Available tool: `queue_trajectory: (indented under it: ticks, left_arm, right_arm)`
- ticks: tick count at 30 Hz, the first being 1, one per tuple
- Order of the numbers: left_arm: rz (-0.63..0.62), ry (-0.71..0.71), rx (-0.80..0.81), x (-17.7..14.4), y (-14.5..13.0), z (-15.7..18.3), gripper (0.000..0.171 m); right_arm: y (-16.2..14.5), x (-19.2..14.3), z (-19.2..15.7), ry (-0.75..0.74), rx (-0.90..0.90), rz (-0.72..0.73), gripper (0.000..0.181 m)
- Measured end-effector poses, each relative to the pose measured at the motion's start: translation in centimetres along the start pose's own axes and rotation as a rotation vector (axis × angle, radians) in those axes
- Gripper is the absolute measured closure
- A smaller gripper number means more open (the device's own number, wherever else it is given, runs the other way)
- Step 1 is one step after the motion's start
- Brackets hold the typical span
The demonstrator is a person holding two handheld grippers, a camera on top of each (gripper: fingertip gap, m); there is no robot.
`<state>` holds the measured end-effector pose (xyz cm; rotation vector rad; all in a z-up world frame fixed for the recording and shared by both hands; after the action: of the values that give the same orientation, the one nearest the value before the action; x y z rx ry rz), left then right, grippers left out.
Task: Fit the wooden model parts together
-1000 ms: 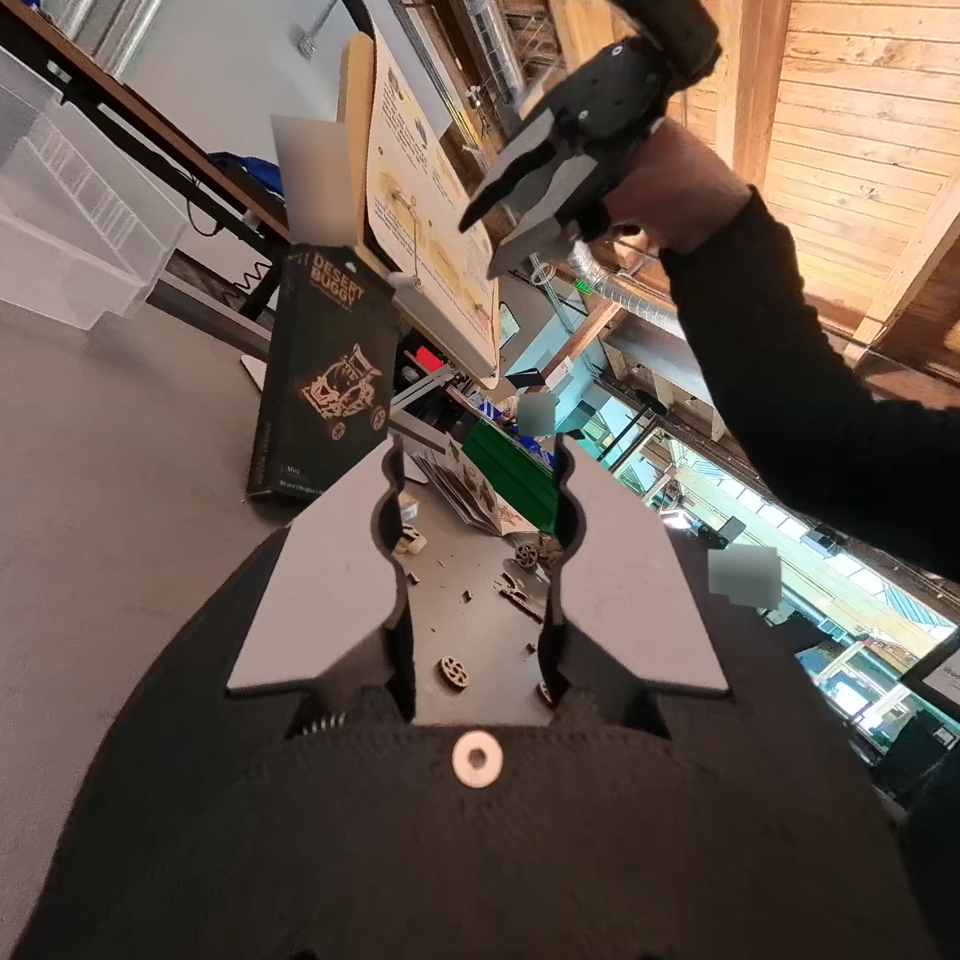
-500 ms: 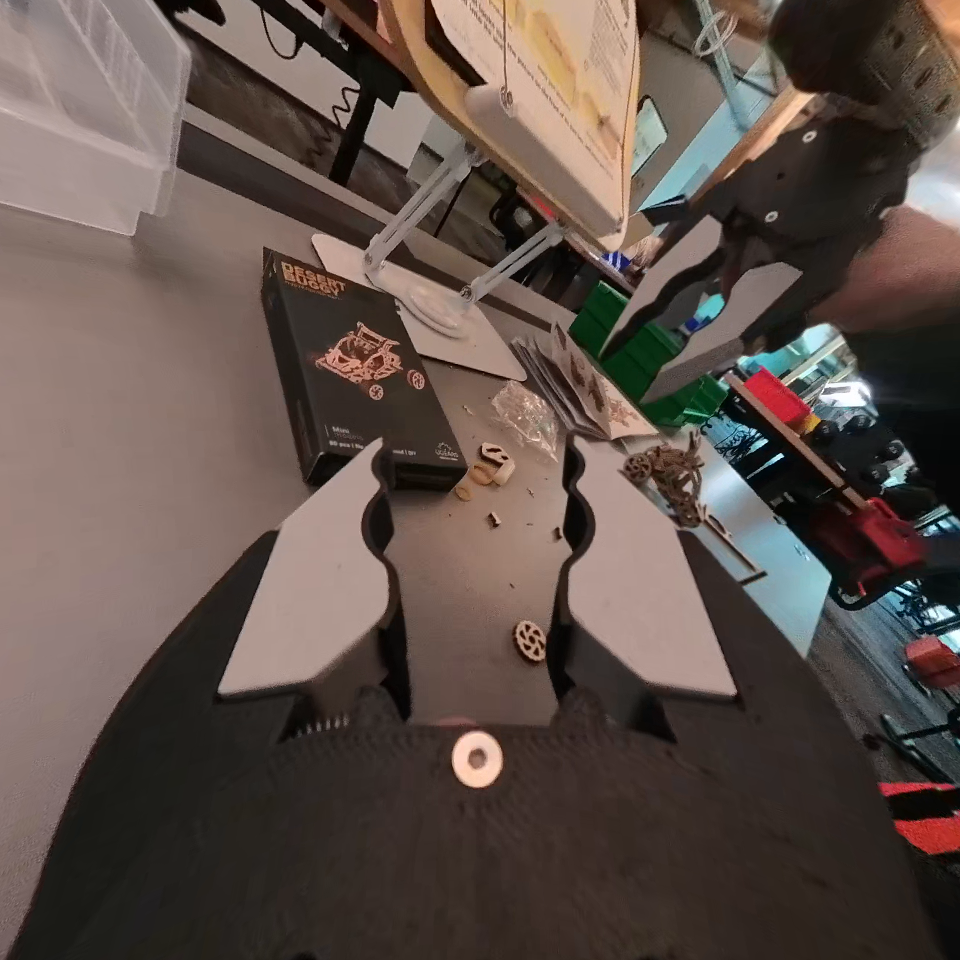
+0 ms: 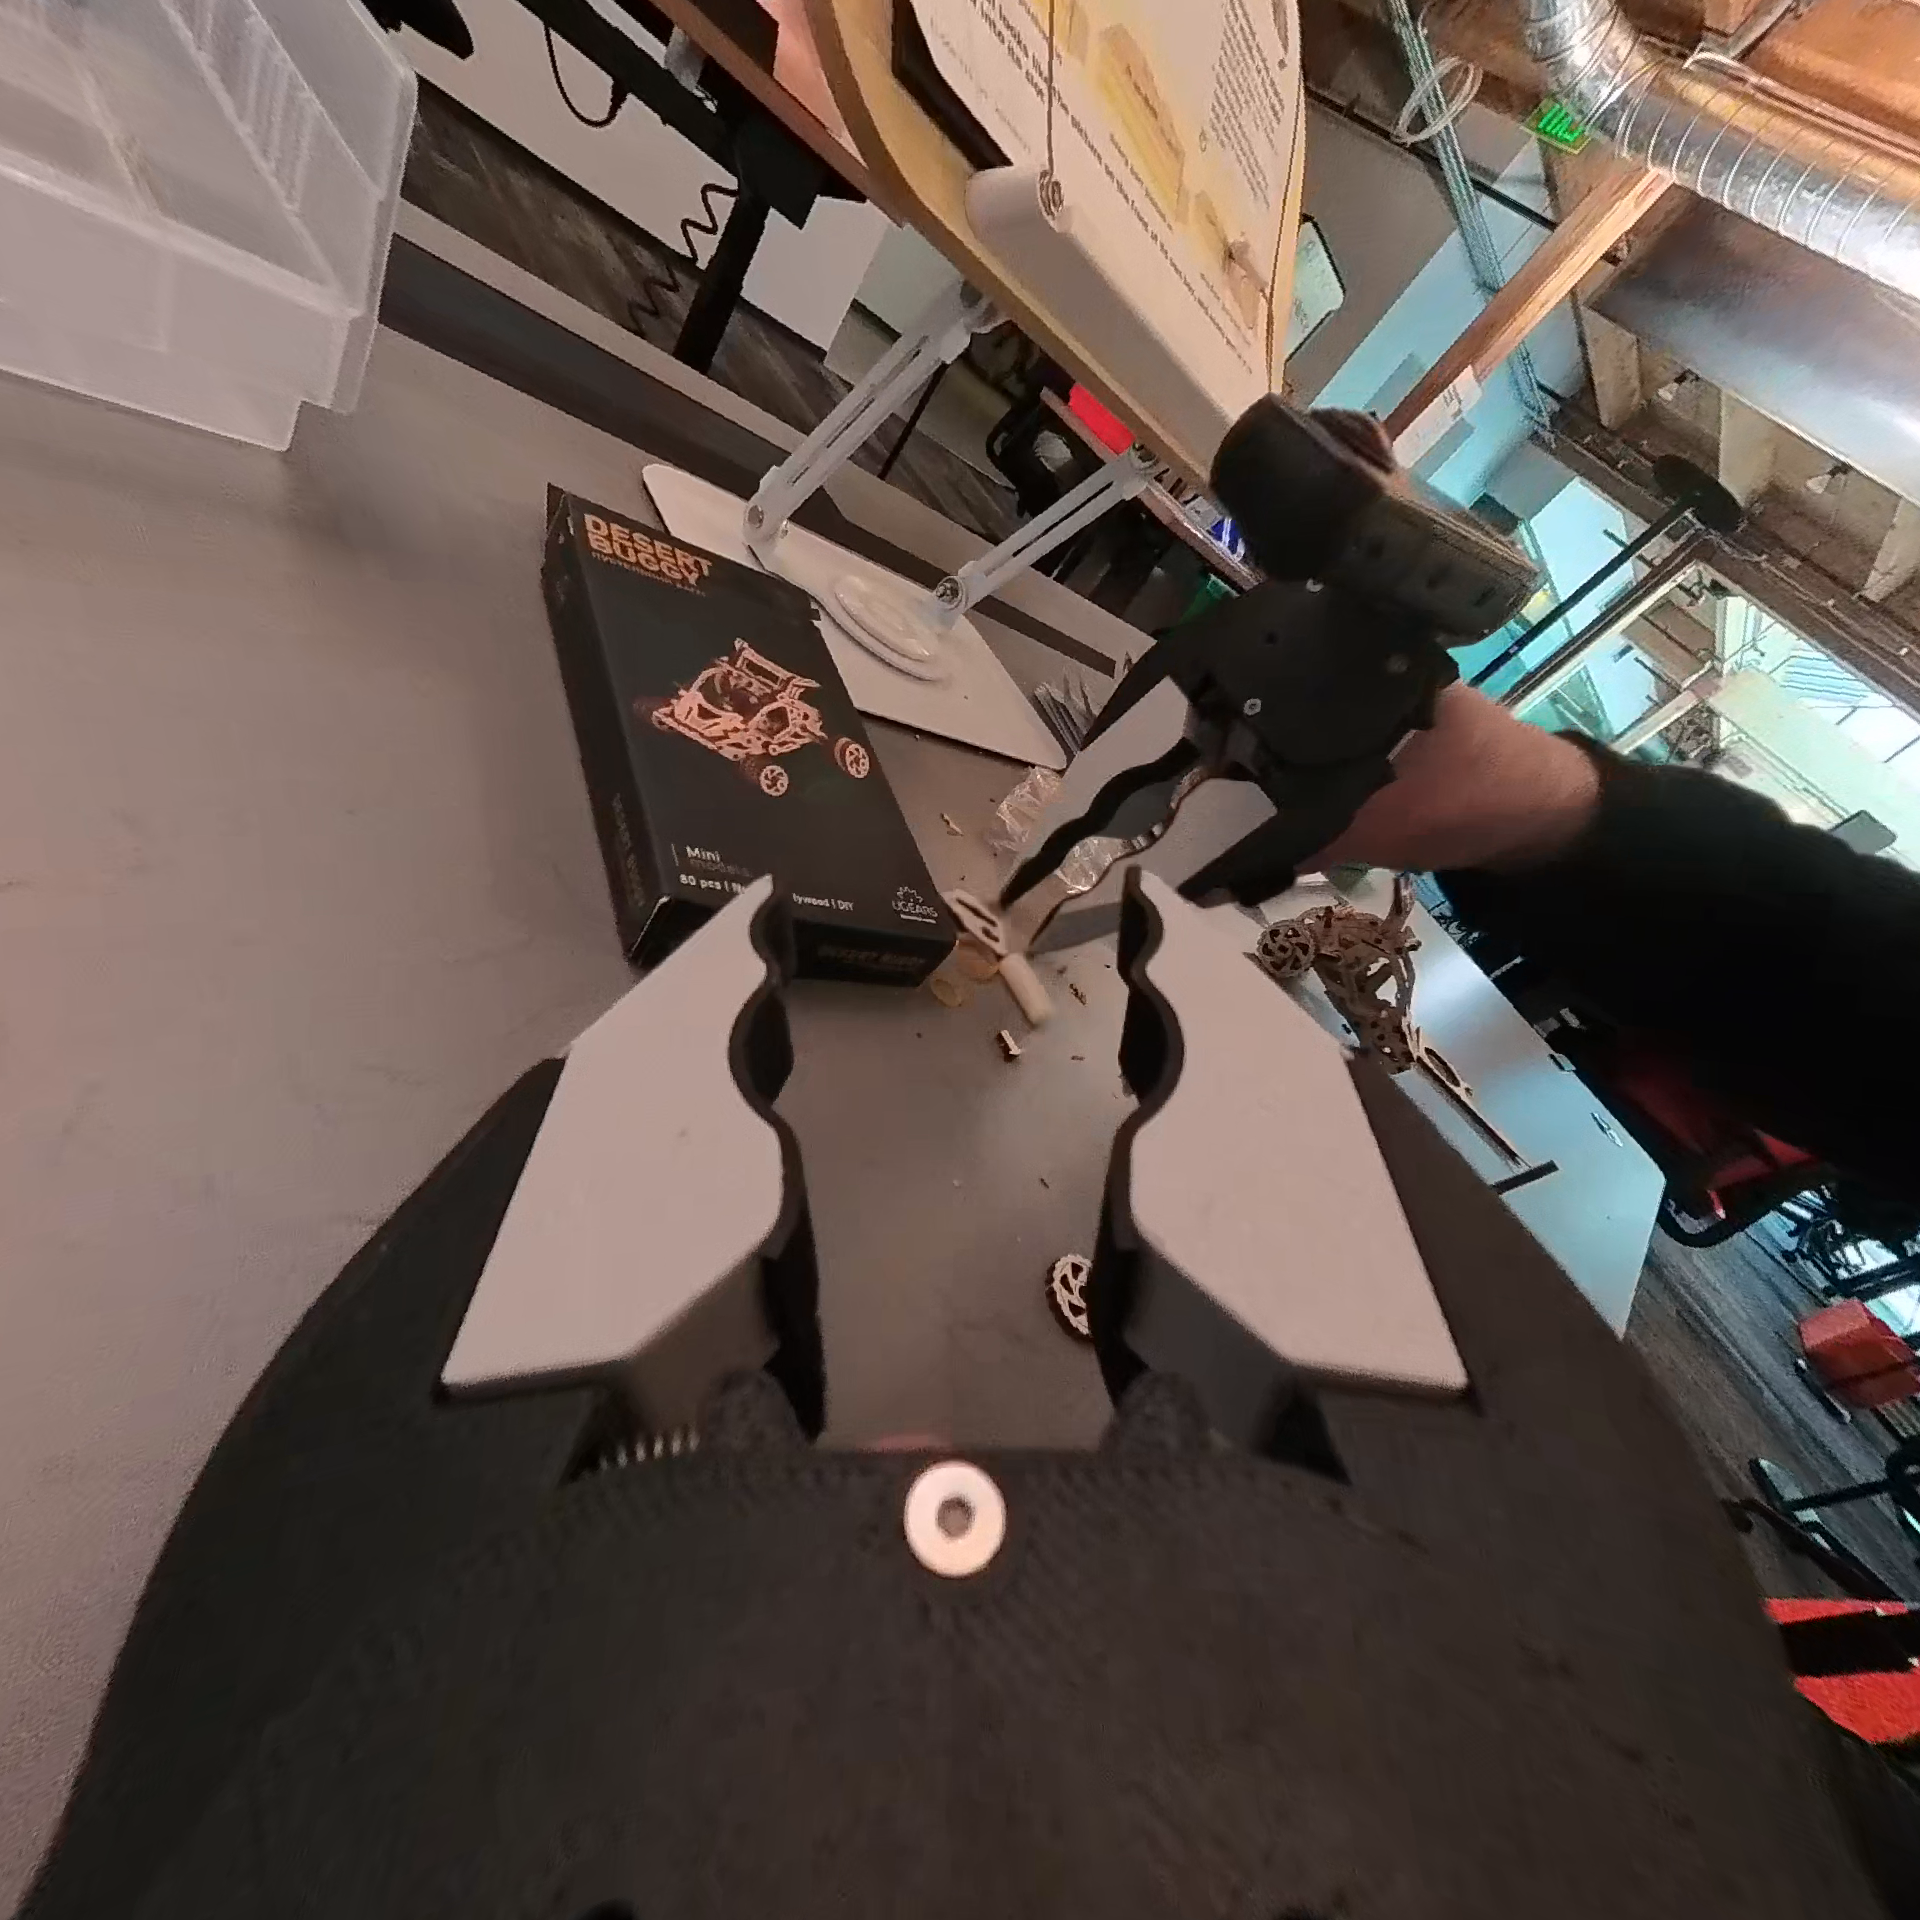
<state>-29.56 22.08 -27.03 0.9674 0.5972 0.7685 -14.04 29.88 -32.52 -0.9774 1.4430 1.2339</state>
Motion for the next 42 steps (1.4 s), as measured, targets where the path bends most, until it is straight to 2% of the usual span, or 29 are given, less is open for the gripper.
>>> queue_trajectory:
  ticks: [4, 5, 6, 9, 11, 13, 17, 21, 22, 23, 24, 27, 28, 30, 35, 39, 42]
  left_arm:
    - [0.012, -0.009, -0.009, -0.1, 0.1, 0.0, 0.112]
    - [0.018, -0.014, -0.013, -0.2, 0.2, 0.0, 0.112]
    - [0.025, -0.017, -0.016, -0.2, 0.2, 0.0, 0.112]
    - [0.039, -0.021, -0.015, -0.3, 0.3, 0.1, 0.112]
    - [0.036, -0.019, -0.011, -0.2, 0.3, 0.1, 0.112]
    - [0.027, -0.015, -0.002, -0.1, 0.2, 0.1, 0.113]
    - [0.033, -0.02, 0.001, -0.2, 0.3, 0.2, 0.113]
    - [0.043, -0.027, -0.005, -0.2, 0.4, 0.2, 0.113]
    - [0.042, -0.027, -0.003, -0.2, 0.3, 0.2, 0.113]
    - [0.042, -0.028, -0.001, -0.2, 0.3, 0.2, 0.113]
    - [0.044, -0.03, 0.001, -0.2, 0.4, 0.3, 0.113]
    - [0.048, -0.028, 0.002, -0.3, 0.4, 0.3, 0.114]
    - [0.05, -0.029, 0.002, -0.3, 0.4, 0.3, 0.114]
    - [0.054, -0.032, 0.002, -0.3, 0.4, 0.3, 0.114]
    - [0.058, -0.037, 0.002, -0.4, 0.5, 0.3, 0.114]
    - [0.065, -0.043, 0.002, -0.5, 0.5, 0.4, 0.114]
    - [0.074, -0.054, -0.003, -0.6, 0.6, 0.5, 0.114]
  right_arm:
    - [0.2, 0.1, 0.2, 0.0, -0.018, 0.035, 0.181]
    - [0.2, 0.0, 0.1, 0.014, -0.009, 0.038, 0.178]
    - [0.4, -0.2, 0.3, 0.018, 0.023, 0.054, 0.166]
    - [1.5, -0.8, 0.0, 0.022, 0.068, 0.105, 0.146]
    - [1.9, -0.4, -0.1, 0.009, 0.096, 0.101, 0.139]
    - [2.0, 0.4, -0.1, 0.003, 0.117, 0.075, 0.141]
    - [2.6, 0.6, -0.3, 0.012, 0.093, 0.12, 0.181]
    - [2.6, 0.2, 0.1, 0.012, 0.112, 0.152, 0.181]
    - [2.8, 0.0, 0.2, 0.014, 0.125, 0.17, 0.171]
    - [3.0, -0.1, 0.3, 0.018, 0.149, 0.181, 0.151]
    - [3.3, 0.0, 0.4, 0.022, 0.168, 0.187, 0.146]
    - [4.1, 0.7, 0.3, 0.03, 0.21, 0.196, 0.144]
    - [4.3, 1.0, 0.4, 0.022, 0.222, 0.197, 0.146]
    - [4.6, 1.1, 0.8, -0.01, 0.231, 0.206, 0.16]
    - [4.2, 0.9, 1.0, -0.033, 0.203, 0.185, 0.162]
    - [3.3, -0.6, 1.4, -0.02, 0.236, 0.223, 0.163]
    - [2.0, -4.4, 2.1, -0.026, 0.258, 0.292, 0.163]
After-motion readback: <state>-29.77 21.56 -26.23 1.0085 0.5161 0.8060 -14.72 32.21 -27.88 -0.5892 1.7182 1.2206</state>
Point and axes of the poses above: each gripper's, where its closed fingertips meet, x out along the fingers, y out of its top, z = x × y across the jaws, the point moved 3 cm from there along -x, back along the fingers, and after that the axes turned 9 degrees about x, right-handed, at the moved point
